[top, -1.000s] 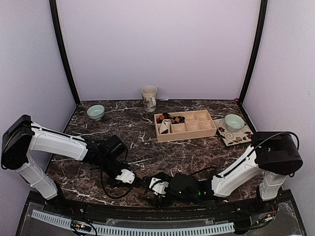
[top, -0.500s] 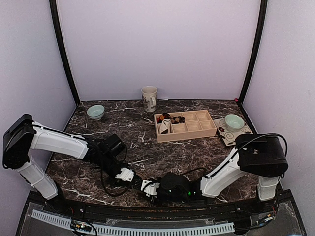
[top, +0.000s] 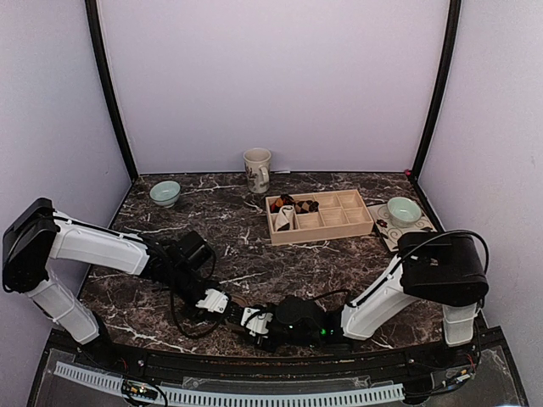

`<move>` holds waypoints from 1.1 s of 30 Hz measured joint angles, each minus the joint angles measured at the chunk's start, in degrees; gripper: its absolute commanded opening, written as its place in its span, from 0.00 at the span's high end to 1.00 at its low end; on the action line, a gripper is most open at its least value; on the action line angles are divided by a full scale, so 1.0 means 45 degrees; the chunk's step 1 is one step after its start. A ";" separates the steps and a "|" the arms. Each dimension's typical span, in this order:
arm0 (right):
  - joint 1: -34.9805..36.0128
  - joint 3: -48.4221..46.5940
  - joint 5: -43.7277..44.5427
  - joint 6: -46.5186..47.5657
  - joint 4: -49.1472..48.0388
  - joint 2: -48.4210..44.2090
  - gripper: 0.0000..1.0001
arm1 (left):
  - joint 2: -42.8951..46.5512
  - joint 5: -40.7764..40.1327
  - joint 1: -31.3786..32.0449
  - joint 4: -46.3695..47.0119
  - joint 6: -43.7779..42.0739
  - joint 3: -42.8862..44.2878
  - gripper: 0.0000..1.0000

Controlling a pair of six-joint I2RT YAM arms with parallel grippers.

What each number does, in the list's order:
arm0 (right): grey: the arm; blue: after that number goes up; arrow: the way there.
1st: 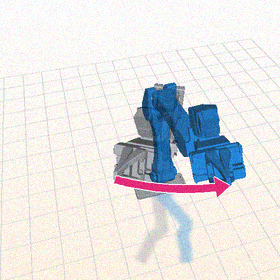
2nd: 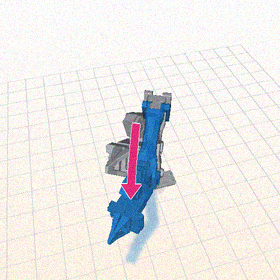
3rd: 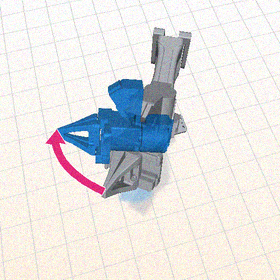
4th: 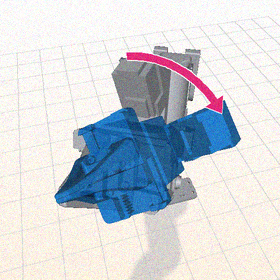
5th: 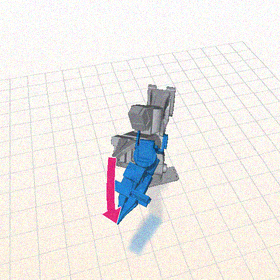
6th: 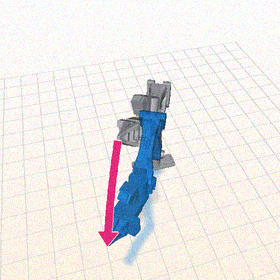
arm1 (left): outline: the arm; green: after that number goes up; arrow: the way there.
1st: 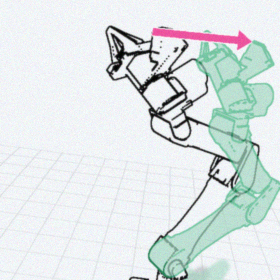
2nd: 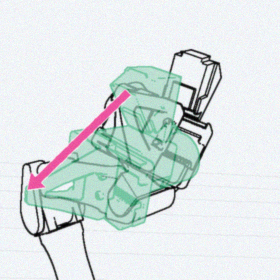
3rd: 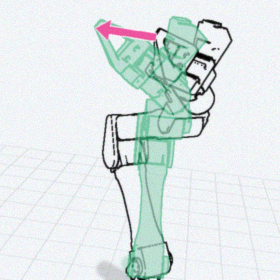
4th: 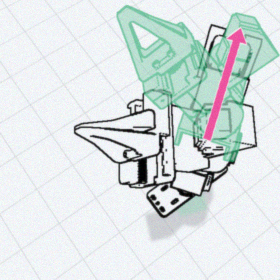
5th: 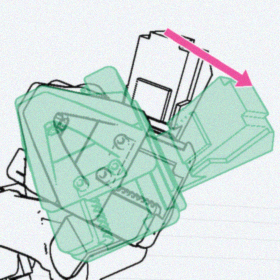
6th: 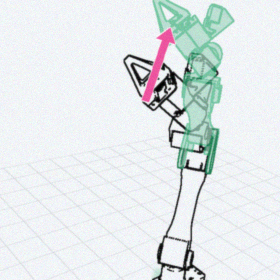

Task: Roll the socks
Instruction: Roll the sock at the center of the board.

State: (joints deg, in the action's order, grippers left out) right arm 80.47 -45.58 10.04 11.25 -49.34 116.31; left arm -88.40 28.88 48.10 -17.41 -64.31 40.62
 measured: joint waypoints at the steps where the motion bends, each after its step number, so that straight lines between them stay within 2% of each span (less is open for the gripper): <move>1: 0.0000 0.0000 -0.0005 0.0000 0.0000 0.0010 0.59 | 0.0005 0.0000 0.0000 0.0000 -0.0005 0.0000 1.00; 5: 0.0010 0.0015 0.0078 -0.0078 -0.0068 0.0058 0.49 | 0.0010 0.0005 0.0000 0.0000 -0.0005 -0.0005 1.00; 11: 0.0034 0.1175 0.0612 -0.0418 -0.0340 -0.0189 0.45 | 0.0024 -0.0005 0.0005 0.0019 -0.0165 -0.0010 1.00; 14: -0.0092 0.1574 0.0952 -0.0816 -0.0427 -0.0452 0.37 | 0.0034 -0.0049 0.0029 0.0015 -0.0335 -0.0010 1.00; 22: -0.0204 0.1515 0.1005 -0.0991 -0.0131 -0.0627 0.36 | 0.0034 -0.0126 0.0029 0.0010 -0.0486 -0.0010 1.00; 23: -0.0194 0.1515 0.1001 -0.0991 -0.0063 -0.0690 0.31 | 0.0034 -0.0131 0.0029 0.0005 -0.0486 -0.0010 1.00; 24: -0.0175 0.1515 0.0971 -0.0991 -0.0015 -0.0787 0.20 | 0.0029 -0.0136 0.0029 0.0005 -0.0486 -0.0010 1.00; 25: -0.0146 0.1525 0.0908 -0.1005 -0.0010 -0.0889 0.03 | 0.0034 -0.0136 0.0029 0.0005 -0.0486 -0.0010 1.00; 26: -0.0097 0.1540 0.0826 -0.1069 0.0010 -0.1054 0.00 | 0.0029 -0.0141 0.0029 0.0010 -0.0481 -0.0010 1.00; 30: 0.0165 0.1559 0.0321 -0.1253 -0.0034 -0.1545 0.03 | 0.0029 -0.0155 0.0029 0.0010 -0.0481 -0.0010 1.00; 33: 0.0233 0.1549 0.0316 -0.1326 -0.0107 -0.1447 0.12 | 0.0029 -0.0155 0.0029 0.0010 -0.0476 -0.0010 1.00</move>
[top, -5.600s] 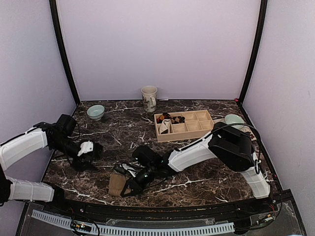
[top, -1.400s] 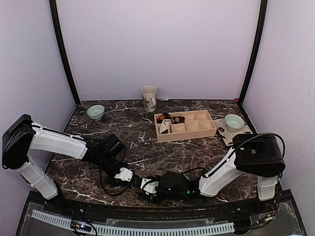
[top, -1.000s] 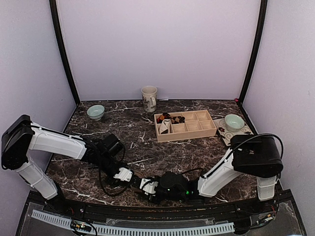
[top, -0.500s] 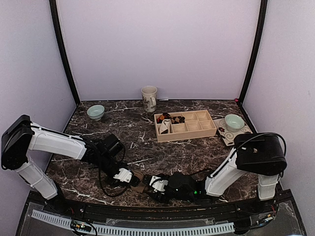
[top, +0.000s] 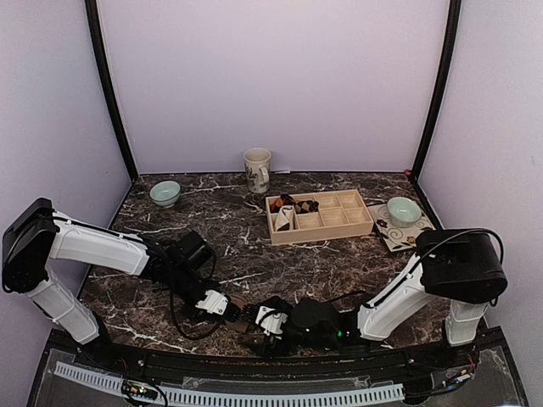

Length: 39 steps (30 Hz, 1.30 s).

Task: Roll the socks
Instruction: Roll the sock at the center of the board.

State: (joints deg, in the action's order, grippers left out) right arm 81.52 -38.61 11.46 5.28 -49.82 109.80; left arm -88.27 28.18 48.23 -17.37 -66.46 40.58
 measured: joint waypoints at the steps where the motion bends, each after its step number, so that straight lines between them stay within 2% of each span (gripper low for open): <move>1: -0.0005 -0.0015 0.0015 -0.0010 -0.0039 0.0126 0.16 | 0.0000 0.0000 0.0005 0.0000 0.0000 0.0000 1.00; 3: -0.0044 -0.0170 0.0010 -0.0053 -0.0058 0.0500 0.21 | 0.0000 0.0000 0.0005 0.0000 0.0000 0.0000 1.00; 7: -0.0131 -0.0772 -0.0049 0.0010 -0.0044 0.1345 0.23 | 0.0000 -0.0015 0.0000 -0.0019 -0.0005 0.0000 1.00; 10: -0.0151 -0.0865 -0.0092 0.0039 -0.0185 0.1467 0.30 | 0.0000 0.0010 -0.0073 -0.0073 -0.0117 0.0000 1.00; 17: -0.0306 -0.1384 -0.0792 -0.0029 -0.0282 0.1647 0.64 | 0.0053 0.0010 -0.0170 -0.0160 -0.0219 -0.0049 1.00; 20: -0.0384 -0.1515 -0.1209 -0.0301 -0.0447 0.1875 0.67 | 0.0189 -0.0029 -0.0219 -0.0083 -0.0155 -0.0209 0.98; 25: -0.0403 -0.1608 -0.1341 -0.1001 -0.1088 0.2293 0.62 | 0.0476 -0.0243 -0.0248 0.0058 0.0253 -0.0461 0.97; 26: -0.0403 -0.1608 -0.1297 -0.1156 -0.1200 0.2351 0.64 | 0.0505 -0.0277 -0.0238 0.0087 0.0287 -0.0476 0.97; 28: -0.0403 -0.1622 -0.1229 -0.1345 -0.1273 0.2414 0.74 | 0.0505 -0.0277 -0.0238 0.0102 0.0389 -0.0481 0.97; 31: -0.0408 -0.1705 -0.1161 -0.1530 -0.1234 0.2487 0.87 | 0.0544 -0.0355 -0.0267 0.0063 0.0554 -0.0481 0.88; 36: -0.0617 -0.1700 -0.1564 -0.2225 -0.1122 0.2497 0.94 | 0.0787 -0.0845 -0.0267 -0.0165 0.1098 -0.0500 0.76; 39: -0.0850 -0.1928 -0.1870 -0.3254 -0.0544 0.2477 0.98 | 0.1307 -0.1243 -0.0078 -0.0136 0.1161 -0.0777 0.59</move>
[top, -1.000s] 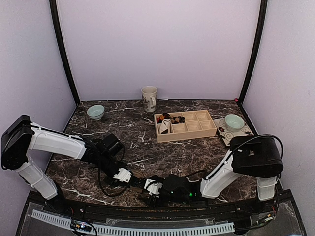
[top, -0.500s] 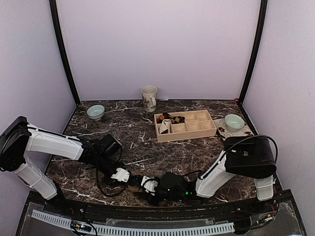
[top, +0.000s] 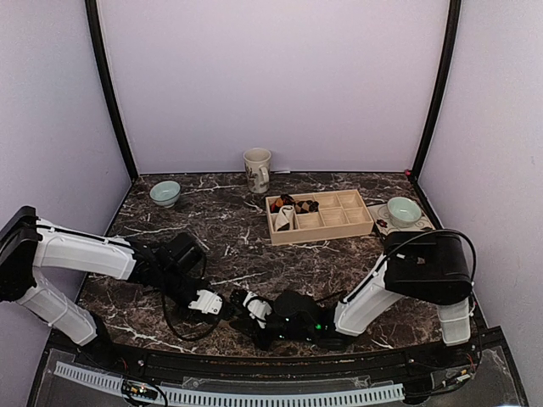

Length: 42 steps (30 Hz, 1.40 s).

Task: Roll the socks
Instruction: Roll the sock at the center of the board.

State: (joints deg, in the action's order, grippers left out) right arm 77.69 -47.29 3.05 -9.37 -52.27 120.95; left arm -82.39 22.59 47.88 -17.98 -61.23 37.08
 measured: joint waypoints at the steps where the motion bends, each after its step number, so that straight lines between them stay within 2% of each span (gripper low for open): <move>1: -0.0097 -0.0175 -0.0117 -0.0364 0.0321 -0.0015 1.00 | 0.0257 -0.0097 0.0044 -0.0005 0.0010 -0.0126 0.57; 8: -0.0359 -0.1647 -0.0607 -0.2934 0.3385 -0.0253 1.00 | 0.3376 -0.0413 0.0219 -0.0121 -0.0083 -0.0967 0.57; 12: -0.0661 -0.2059 -0.1394 -0.4702 0.4813 -0.0505 1.00 | 0.4405 -0.0777 0.0923 0.0170 -0.0364 -0.1647 0.59; 17: -0.1098 -0.2458 -0.2875 -0.6751 0.5877 -0.0578 1.00 | 0.4197 -0.1690 0.1860 0.0855 -0.0500 -0.2239 0.64; 23: -0.1209 -0.2803 -0.4745 -0.8398 0.6756 -0.0554 0.98 | 0.3128 -0.3157 0.1919 0.2506 -0.0748 -0.2399 0.66; 31: -0.1880 -0.2545 -0.6693 -0.9583 0.6659 -0.0466 0.97 | 0.3011 -0.2822 0.2006 0.2535 -0.1059 -0.2268 0.67; 37: -0.2142 -0.2341 -0.7412 -1.0083 0.6120 -0.0219 0.97 | 0.4561 -0.2307 0.2288 0.2356 -0.1695 -0.2749 0.66; 42: -0.2200 -0.2001 -0.7645 -1.0681 0.5299 -0.0126 0.97 | 0.3682 -0.2220 0.2550 0.2346 -0.1603 -0.2715 0.68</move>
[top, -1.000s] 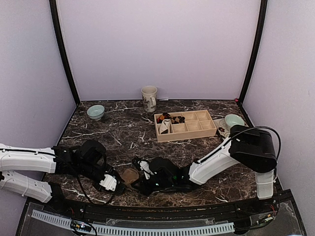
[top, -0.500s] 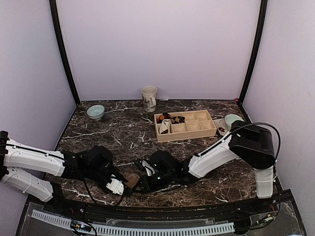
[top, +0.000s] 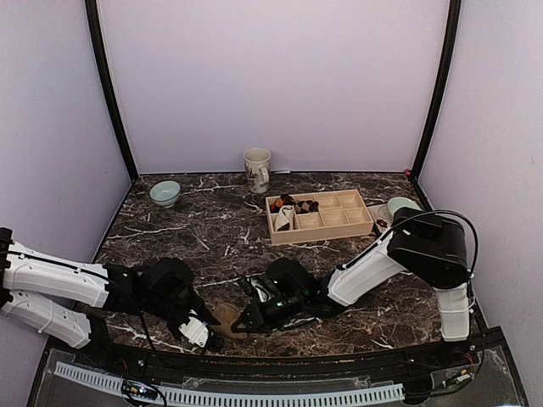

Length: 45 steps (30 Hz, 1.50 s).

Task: Roll the socks
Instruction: Roll the sock at the center of the board.

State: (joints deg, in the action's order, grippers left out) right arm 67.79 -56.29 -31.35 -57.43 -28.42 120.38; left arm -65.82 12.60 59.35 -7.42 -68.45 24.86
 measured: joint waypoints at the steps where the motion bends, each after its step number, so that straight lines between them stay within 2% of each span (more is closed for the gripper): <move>1: 0.0000 0.0015 -0.0024 -0.0087 -0.0117 0.0010 0.97 | -0.0374 -0.0005 0.0019 -0.0058 0.0039 0.0078 0.67; 5: -0.0068 -0.0024 -0.0136 -0.0350 -0.0223 0.0078 0.96 | -0.1234 -0.0087 0.0078 -0.0078 0.0136 0.0471 0.68; 7: -0.0102 -0.0073 -0.0233 -0.0408 -0.0209 0.0117 0.94 | -0.1457 -0.0262 0.0107 0.0015 0.0209 0.0534 0.73; 11: -0.0151 -0.0214 -0.0355 -0.0403 0.0015 0.0160 0.88 | -0.2254 -0.0636 0.0136 -0.0034 0.0695 0.1073 1.00; 12: -0.0155 -0.0248 -0.0364 -0.0379 0.0092 0.0155 0.83 | -0.2336 -0.0627 0.0136 -0.0151 0.0850 0.1209 1.00; 13: -0.0160 -0.0253 -0.0355 -0.0345 0.0146 0.0141 0.69 | -0.2361 -0.0593 0.0136 -0.0340 0.0928 0.1331 1.00; 14: -0.0160 -0.0248 -0.0330 -0.0311 0.0165 0.0112 0.15 | -0.2361 -0.0559 0.0136 -0.0471 0.1010 0.1394 1.00; 15: -0.0160 -0.0223 -0.0291 -0.0321 0.0141 0.0053 0.02 | -0.2390 -0.0500 0.0131 -0.0549 0.1107 0.1433 1.00; 18: -0.0024 0.0165 0.0350 -0.0126 -0.0063 -0.0656 0.01 | -0.2783 -0.0024 0.0000 -0.0962 0.1481 0.1909 1.00; 22: 0.0131 0.1132 0.2589 0.0321 0.0617 -0.2259 0.01 | -0.3113 0.0792 -0.0291 -0.1511 0.1783 0.2356 1.00; 26: 0.0369 0.2239 0.6980 0.0680 0.3415 -0.4580 0.00 | -0.3118 0.1365 -0.0515 -0.1894 0.1953 0.2409 1.00; 29: 0.1059 0.3079 1.1380 -0.0549 0.6465 -0.6951 0.00 | -0.3157 0.1875 -0.0840 -0.2317 0.2118 0.2550 1.00; 33: 0.1190 0.5129 1.3678 0.0996 0.5809 -0.9364 0.01 | -0.3429 0.2662 -0.1277 -0.2914 0.2191 0.2900 1.00; 35: 0.1447 0.5542 1.4921 0.1957 0.5838 -0.9515 0.01 | -0.3541 0.2905 -0.1423 -0.3104 0.2234 0.2987 1.00; 40: 0.3827 0.5722 1.8943 0.3347 0.6776 -1.0074 0.01 | -0.3818 0.3492 -0.1739 -0.3594 0.2433 0.3191 1.00; 42: 0.3978 0.5600 2.0429 0.2705 0.7839 -1.0278 0.01 | -0.4201 0.3798 -0.1831 -0.4099 0.2487 0.3575 1.00; 45: 0.3721 0.4804 2.1969 0.0826 1.0627 -0.9734 0.00 | -0.5047 0.4163 -0.2074 -0.5008 0.2540 0.4367 1.00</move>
State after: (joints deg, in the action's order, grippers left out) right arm 84.53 -34.68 67.51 -53.71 19.40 76.58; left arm -88.53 31.33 50.02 -29.95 -57.01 44.51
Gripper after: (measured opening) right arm 0.994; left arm 0.052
